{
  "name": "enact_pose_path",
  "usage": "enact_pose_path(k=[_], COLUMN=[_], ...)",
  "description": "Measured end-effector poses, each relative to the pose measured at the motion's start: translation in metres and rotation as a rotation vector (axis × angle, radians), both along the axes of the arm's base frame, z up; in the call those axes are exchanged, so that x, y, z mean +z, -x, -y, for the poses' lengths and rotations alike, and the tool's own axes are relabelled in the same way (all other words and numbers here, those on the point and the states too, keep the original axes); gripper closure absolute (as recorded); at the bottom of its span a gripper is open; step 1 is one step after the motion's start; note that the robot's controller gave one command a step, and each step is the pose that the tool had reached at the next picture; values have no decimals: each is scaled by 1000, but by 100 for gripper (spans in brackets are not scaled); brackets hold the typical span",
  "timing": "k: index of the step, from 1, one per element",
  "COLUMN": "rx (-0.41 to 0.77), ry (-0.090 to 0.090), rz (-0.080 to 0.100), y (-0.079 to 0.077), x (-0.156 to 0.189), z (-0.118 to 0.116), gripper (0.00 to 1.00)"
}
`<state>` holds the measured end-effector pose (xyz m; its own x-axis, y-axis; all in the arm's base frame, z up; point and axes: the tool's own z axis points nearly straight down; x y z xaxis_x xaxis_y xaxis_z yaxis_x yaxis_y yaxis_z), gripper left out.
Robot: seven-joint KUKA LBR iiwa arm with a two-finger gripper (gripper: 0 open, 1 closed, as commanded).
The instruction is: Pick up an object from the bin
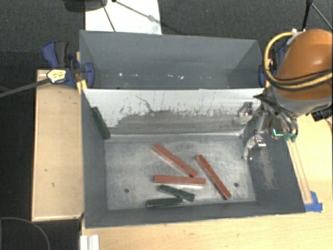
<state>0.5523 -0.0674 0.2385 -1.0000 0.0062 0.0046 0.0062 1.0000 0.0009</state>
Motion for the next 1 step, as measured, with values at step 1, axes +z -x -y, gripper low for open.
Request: enact_pose_path(k=[1], rx=[2], ry=[1], rz=[8], y=[-1], x=[5], z=[0], gripper=[0])
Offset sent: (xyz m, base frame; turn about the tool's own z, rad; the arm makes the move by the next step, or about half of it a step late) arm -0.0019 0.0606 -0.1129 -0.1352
